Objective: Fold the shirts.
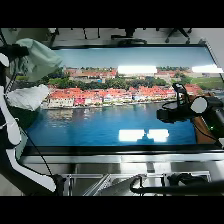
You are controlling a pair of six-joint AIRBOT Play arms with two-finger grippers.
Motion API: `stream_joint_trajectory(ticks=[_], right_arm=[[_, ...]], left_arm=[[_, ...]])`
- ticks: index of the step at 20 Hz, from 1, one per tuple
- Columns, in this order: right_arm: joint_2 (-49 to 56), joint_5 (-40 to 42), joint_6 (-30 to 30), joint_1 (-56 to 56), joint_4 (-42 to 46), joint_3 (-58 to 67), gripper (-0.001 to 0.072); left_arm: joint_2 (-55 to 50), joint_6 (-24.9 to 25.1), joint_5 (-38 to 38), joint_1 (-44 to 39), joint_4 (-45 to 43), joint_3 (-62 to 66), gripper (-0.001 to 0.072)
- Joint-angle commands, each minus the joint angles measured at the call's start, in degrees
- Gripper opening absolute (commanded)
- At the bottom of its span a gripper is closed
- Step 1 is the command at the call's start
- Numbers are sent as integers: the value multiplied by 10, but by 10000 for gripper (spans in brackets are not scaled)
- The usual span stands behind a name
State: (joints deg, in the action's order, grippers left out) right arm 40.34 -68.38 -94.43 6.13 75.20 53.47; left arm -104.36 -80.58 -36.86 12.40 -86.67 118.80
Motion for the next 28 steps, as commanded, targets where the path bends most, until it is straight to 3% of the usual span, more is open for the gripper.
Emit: stream_joint_trajectory(ticks=[1, 5, 9, 13, 14, 15, 16, 22, 25, 27, 28], right_arm=[[0, 0, 0, 0, 0, 0, 18], [0, 0, 0, 0, 0, 0, 18], [0, 0, 0, 0, 0, 0, 18], [0, 0, 0, 0, 0, 0, 18], [0, 0, 0, 0, 0, 0, 18], [0, 0, 0, 0, 0, 0, 18], [0, 0, 0, 0, 0, 0, 18], [1, 11, 0, 0, 0, 0, 18], [14, 11, 0, 0, -29, 0, 18], [36, 25, 7, 1, -35, 0, 27], [52, 36, 23, 0, -40, 0, 111]], left_arm=[[99, 18, -215, -39, 190, -1, 13], [186, 25, -324, -126, 283, -122, 14], [217, 25, -314, -248, 280, -290, 15], [180, 19, -268, -355, 281, -403, 19], [160, 18, -267, -379, 283, -418, 161], [147, 4, -284, -389, 282, -413, 594], [136, -21, -312, -393, 282, -397, 702], [192, -46, -490, -321, 268, -329, 701], [283, -60, -472, -280, 263, -442, 702], [349, -61, -415, -271, 268, -567, 701], [376, -61, -376, -274, 272, -628, 701]])
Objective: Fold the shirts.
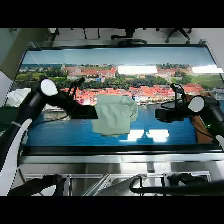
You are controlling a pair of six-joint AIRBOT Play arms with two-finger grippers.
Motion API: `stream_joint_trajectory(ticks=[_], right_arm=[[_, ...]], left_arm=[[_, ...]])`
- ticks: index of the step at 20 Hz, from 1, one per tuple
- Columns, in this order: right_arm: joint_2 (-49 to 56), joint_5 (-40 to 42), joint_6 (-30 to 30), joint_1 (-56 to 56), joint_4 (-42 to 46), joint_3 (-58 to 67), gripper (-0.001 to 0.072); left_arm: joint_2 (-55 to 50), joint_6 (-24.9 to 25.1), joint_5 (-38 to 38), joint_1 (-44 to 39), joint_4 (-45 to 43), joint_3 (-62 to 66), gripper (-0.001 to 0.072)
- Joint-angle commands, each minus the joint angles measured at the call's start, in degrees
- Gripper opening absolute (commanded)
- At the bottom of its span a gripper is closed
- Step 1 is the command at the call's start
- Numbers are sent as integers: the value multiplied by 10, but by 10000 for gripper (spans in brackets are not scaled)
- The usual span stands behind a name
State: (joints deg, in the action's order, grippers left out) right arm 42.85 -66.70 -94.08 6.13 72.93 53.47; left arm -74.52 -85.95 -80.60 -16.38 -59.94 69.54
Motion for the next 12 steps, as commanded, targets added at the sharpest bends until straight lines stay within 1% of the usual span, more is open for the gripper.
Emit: stream_joint_trajectory(ticks=[1, 2, 4, 5, 7, 9, 10, 11, 12], right_arm=[[47, 39, 31, 0, -28, 0, 404], [67, 66, 57, 0, -50, 0, 588], [114, 129, 103, 0, -111, 1, 587], [143, 158, 127, 0, -145, 2, 570], [204, 198, 188, 0, -217, 7, 570], [263, 214, 253, 3, -297, 21, 570], [290, 216, 286, 6, -337, 31, 570], [311, 217, 317, 12, -364, 43, 568], [330, 217, 332, 20, -377, 57, 567]], left_arm=[[101, -7, 108, 8, 14, -194, 702], [120, -7, 166, 0, 29, -253, 702], [143, -5, 282, -16, 76, -338, 702], [146, -4, 332, -24, 99, -365, 702], [141, -4, 410, -37, 121, -392, 702], [115, -4, 465, -42, 120, -388, 701], [97, -4, 480, -42, 120, -379, 701], [73, -4, 484, -42, 120, -362, 701], [49, 6, 480, -42, 120, -342, 700]])
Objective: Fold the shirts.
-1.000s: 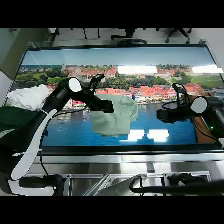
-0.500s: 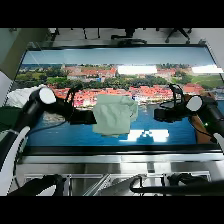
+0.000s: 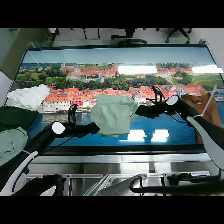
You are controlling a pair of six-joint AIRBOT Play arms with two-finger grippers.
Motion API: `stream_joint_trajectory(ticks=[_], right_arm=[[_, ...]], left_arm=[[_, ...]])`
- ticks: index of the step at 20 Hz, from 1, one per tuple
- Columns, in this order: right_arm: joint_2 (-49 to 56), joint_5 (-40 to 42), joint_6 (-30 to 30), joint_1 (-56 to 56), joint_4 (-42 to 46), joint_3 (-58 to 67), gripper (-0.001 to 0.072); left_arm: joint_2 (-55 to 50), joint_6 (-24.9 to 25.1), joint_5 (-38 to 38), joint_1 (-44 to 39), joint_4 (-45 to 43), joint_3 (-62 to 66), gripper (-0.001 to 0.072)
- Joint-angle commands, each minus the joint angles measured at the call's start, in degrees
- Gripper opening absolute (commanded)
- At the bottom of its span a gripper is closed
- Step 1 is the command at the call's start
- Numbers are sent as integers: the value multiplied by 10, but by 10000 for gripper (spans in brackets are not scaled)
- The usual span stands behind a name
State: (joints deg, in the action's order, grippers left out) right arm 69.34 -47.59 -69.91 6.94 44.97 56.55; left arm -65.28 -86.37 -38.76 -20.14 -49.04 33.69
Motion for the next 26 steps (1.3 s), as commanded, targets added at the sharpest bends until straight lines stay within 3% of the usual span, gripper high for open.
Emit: stream_joint_trajectory(ticks=[1, 2, 3, 4, 8, 13, 21, 26], right_arm=[[82, 26, 92, 19, -96, 42, 524], [92, 24, 96, 23, -97, 54, 304], [96, 21, 111, 25, -98, 65, 124], [95, 8, 117, 25, -101, 75, 23], [43, -83, 116, -10, -81, 137, 18], [-88, -187, 115, -64, -82, 249, 18], [-289, -199, 117, -63, -71, 358, 18], [-326, -208, 114, -63, 7, 373, 18]], left_arm=[[-68, 28, 53, -4, 10, 40, 678], [-90, 39, 40, -4, 9, 63, 479], [-108, 46, 19, -1, 5, 85, 235], [-124, 67, -13, 9, 5, 109, 18], [-116, 116, -133, 76, 4, 190, 11], [4, 120, -239, 165, -37, 328, 9], [151, 117, -334, 183, -40, 544, 10], [182, 118, -348, 183, -42, 597, 10]])
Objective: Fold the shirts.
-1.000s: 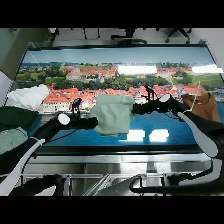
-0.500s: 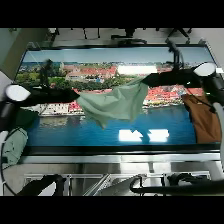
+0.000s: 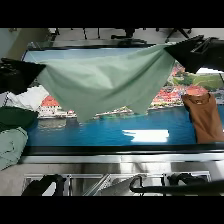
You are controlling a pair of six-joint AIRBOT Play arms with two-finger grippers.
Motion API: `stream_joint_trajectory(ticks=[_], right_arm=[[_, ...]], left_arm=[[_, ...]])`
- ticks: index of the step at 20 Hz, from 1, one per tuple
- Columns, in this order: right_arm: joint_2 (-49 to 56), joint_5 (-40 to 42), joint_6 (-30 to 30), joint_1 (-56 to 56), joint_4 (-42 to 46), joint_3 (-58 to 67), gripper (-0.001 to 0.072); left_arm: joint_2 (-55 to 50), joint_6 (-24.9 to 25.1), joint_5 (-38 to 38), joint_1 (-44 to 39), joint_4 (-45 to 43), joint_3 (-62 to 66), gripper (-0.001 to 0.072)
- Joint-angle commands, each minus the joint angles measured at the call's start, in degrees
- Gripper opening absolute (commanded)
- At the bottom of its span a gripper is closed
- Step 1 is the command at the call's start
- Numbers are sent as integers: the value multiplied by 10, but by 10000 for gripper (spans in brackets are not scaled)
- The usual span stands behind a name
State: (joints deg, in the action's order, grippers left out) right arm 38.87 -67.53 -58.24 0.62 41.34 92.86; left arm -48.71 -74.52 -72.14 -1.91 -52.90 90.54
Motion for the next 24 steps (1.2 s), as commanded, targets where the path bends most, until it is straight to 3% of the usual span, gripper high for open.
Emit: stream_joint_trajectory(ticks=[1, 6, 12, 15, 16, 17, 21, 24], right_arm=[[-10, -23, -3, 0, 48, 9, 18], [90, -53, -13, 0, 46, -67, 18], [251, 42, 11, 1, 46, -233, 18], [322, 97, 13, 1, 45, -236, 18], [337, 118, 13, 0, 46, -236, 18], [343, 132, 13, 0, 46, -236, 17], [344, 150, 13, -10, 50, -233, 18], [343, 132, 13, -17, 50, -233, 18]], left_arm=[[6, -1, -22, 1, -12, 29, 10], [-140, 0, -91, -2, -14, 12, 11], [-339, 30, 53, -2, -14, -129, 13], [-429, 31, 66, 5, -14, -107, 23], [-452, 31, 45, 12, -14, -85, 325], [-470, 30, 16, 19, -14, -59, 714], [-475, 14, -120, 53, -15, 1, 701], [-419, 10, -142, 70, -15, -88, 701]])
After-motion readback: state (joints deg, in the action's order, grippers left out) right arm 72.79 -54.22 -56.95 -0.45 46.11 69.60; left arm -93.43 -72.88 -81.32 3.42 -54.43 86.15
